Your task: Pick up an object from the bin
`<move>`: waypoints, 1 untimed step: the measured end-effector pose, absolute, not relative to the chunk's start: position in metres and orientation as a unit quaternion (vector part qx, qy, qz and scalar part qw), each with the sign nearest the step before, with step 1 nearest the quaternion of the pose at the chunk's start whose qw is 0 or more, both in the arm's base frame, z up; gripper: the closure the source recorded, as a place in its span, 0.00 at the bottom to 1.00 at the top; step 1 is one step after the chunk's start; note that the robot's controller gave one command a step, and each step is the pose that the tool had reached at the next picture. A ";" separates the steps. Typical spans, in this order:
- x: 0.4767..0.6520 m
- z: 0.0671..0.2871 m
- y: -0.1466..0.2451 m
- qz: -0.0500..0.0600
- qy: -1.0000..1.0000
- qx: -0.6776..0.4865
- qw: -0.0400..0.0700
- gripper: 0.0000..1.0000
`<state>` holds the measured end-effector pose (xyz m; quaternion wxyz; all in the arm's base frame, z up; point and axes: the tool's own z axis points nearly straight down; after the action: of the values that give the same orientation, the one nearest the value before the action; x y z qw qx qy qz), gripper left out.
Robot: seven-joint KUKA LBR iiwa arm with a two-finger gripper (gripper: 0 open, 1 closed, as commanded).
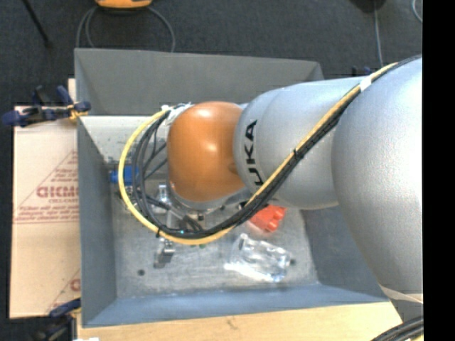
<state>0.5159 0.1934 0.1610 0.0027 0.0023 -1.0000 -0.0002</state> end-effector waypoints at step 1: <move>0.489 0.084 0.164 0.001 -0.999 -0.032 0.004 0.00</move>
Offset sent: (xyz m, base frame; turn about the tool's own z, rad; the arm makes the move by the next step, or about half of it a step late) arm -0.0246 -0.0275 -0.0726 0.0708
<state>0.4889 0.1636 0.0838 0.0041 -0.0325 -0.9995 0.0013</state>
